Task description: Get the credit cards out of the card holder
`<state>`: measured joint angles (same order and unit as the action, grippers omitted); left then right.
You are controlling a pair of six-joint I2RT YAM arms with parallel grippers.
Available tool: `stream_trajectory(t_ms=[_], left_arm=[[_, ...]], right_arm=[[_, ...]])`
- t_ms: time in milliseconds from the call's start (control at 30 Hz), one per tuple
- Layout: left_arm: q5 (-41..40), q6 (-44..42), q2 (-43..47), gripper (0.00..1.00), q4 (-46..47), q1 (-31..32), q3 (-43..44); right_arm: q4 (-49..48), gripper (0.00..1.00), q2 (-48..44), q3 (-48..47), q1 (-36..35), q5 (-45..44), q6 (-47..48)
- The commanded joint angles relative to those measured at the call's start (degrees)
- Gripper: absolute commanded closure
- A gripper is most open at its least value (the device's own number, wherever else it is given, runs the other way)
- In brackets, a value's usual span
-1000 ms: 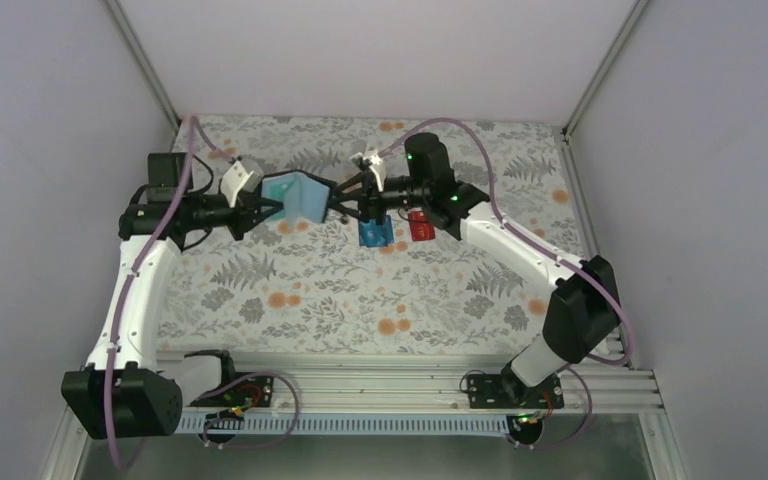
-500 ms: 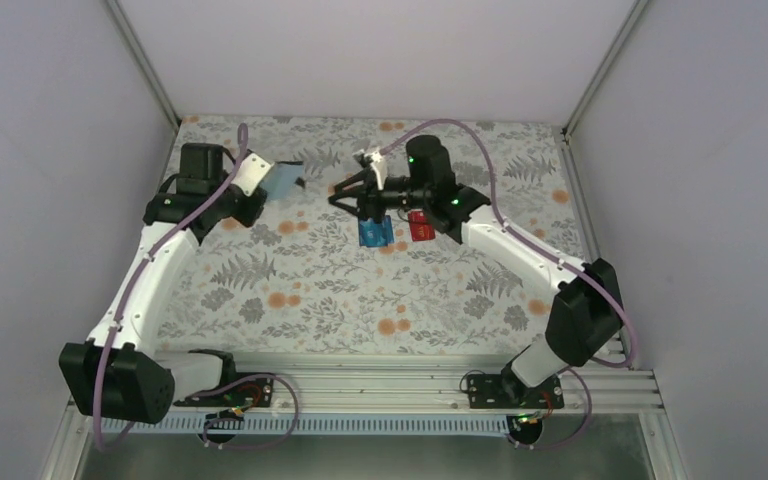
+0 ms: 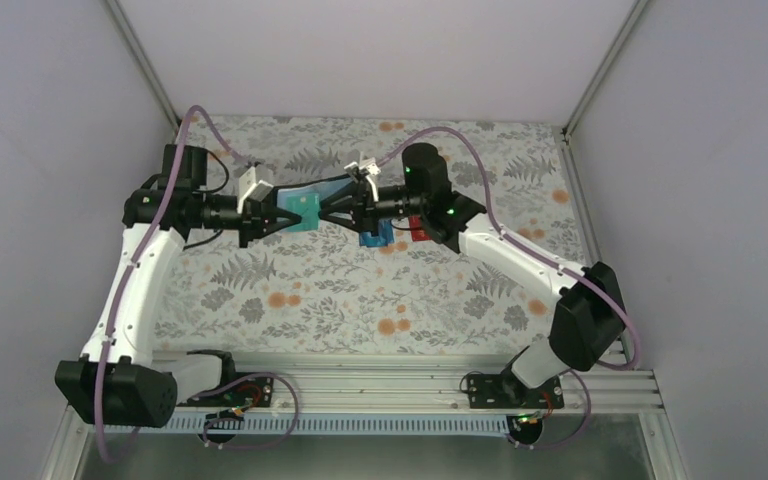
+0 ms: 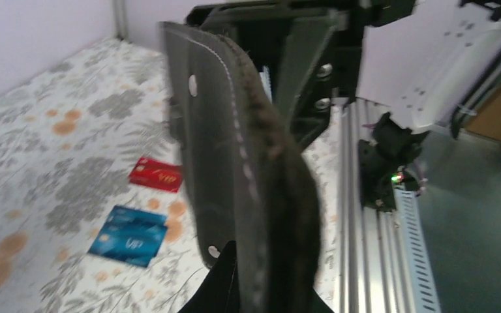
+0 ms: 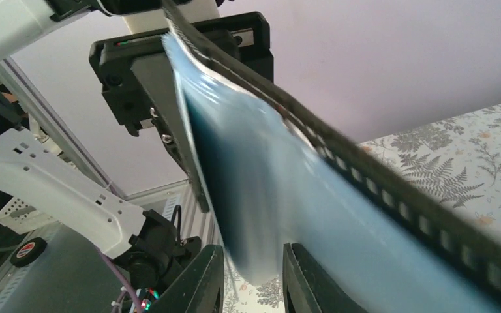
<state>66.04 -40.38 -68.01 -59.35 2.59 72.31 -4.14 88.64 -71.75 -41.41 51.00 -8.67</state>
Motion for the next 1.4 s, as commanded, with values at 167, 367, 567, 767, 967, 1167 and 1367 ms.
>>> stream_trajectory(t_ms=[167, 367, 567, 767, 967, 1167, 1367], left_arm=[[11.97, -10.66, 2.03, 0.98, -6.68, -0.39, 1.0], [11.05, -8.54, 2.19, 0.98, -4.89, -0.61, 0.55], [10.66, -8.05, 2.3, 0.98, -4.26, -1.0, 0.2], [10.52, -7.87, 2.25, 0.98, -4.01, -1.01, -0.23], [10.6, -8.22, 2.53, 0.97, -4.24, -0.94, -0.42], [11.08, -10.31, 2.77, 0.76, -5.62, -1.01, -0.4], [11.73, -12.0, 2.83, 0.76, -7.24, -1.16, -0.02]], right_arm=[[-1.68, 0.78, -2.51, 0.19, -0.52, 6.03, 2.75], [1.39, 0.83, -0.34, -2.73, -3.81, 11.33, 7.63], [3.35, 0.83, -1.43, -2.98, -4.11, 9.9, 10.03], [2.21, 0.93, -1.98, -3.52, -4.12, 7.25, 8.51], [3.14, 0.96, -2.24, -3.5, -3.95, 6.3, 8.64], [5.83, 0.96, -3.69, -3.16, -2.69, 4.82, 10.0], [9.18, 0.96, -4.95, -3.69, -2.04, 4.17, 12.72]])
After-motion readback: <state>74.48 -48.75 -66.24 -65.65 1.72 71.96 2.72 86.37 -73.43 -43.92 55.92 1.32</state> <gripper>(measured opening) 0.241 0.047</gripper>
